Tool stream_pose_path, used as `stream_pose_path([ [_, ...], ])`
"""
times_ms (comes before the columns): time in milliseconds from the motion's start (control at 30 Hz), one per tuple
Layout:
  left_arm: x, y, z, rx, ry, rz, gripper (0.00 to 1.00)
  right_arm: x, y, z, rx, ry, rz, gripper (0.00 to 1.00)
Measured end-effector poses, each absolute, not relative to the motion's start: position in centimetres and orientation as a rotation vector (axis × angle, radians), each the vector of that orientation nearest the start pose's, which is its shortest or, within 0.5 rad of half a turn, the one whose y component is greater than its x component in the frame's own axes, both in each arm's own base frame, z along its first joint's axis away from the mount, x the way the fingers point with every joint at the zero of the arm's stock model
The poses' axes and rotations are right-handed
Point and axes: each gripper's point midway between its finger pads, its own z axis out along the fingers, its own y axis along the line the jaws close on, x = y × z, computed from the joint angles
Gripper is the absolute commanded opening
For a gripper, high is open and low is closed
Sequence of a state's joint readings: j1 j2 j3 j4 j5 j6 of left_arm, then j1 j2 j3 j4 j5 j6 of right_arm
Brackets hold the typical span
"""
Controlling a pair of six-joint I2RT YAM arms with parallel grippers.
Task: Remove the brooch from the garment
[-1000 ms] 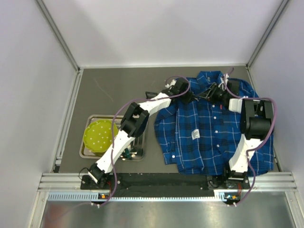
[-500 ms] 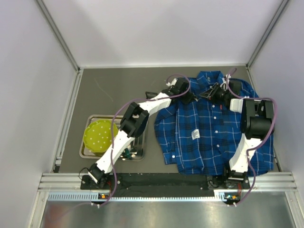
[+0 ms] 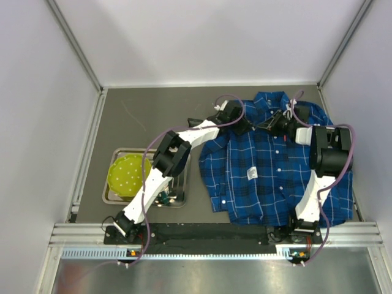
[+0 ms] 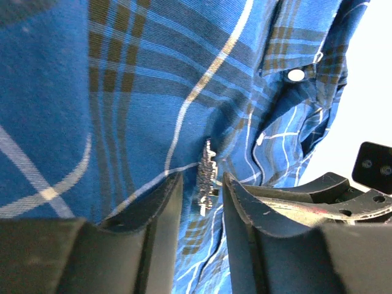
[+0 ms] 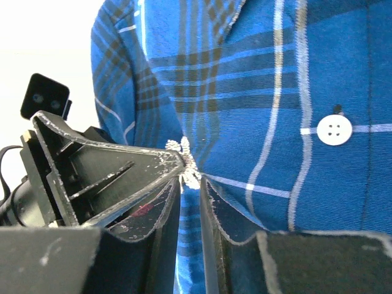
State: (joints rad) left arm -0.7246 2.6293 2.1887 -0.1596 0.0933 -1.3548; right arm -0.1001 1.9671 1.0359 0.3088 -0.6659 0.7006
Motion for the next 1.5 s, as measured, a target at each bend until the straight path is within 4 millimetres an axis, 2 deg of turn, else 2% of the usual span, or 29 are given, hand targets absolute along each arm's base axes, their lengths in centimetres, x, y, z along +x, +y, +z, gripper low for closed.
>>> stream_pose_path([
  [167, 48.5, -49.8, 4.4, -0.702, 2.371, -1.189, 0.27, 46.5, 8.2, 4.6, 0.529, 2.206, 1.049, 0.18],
  [267, 48.6, -49.5, 4.2, -0.704, 2.372, -1.193, 0.27, 46.5, 8.3, 4.4, 0.534, 2.214, 1.047, 0.18],
  [533, 48.9, -49.6, 4.7, -0.67, 2.345, -1.244, 0.46, 46.4, 8.6, 4.1, 0.536, 2.223, 1.042, 0.18],
  [600, 49.0, -49.6, 4.9, -0.661, 2.335, -1.255, 0.45, 46.6, 8.6, 4.2, 0.535, 2.22, 1.042, 0.18],
  [867, 49.6, -48.8, 4.6, -0.666, 2.322, -1.256, 0.3, 46.9, 9.0, 4.1, 0.532, 2.222, 1.044, 0.18],
  [1300, 49.8, -48.5, 4.2, -0.663, 2.311, -1.29, 0.18, 48.0, 9.6, 5.3, 0.515, 2.198, 1.048, 0.17],
  [1500, 49.7, -48.5, 4.3, -0.655, 2.311, -1.305, 0.1, 49.4, 9.8, 5.5, 0.506, 2.191, 1.036, 0.15],
])
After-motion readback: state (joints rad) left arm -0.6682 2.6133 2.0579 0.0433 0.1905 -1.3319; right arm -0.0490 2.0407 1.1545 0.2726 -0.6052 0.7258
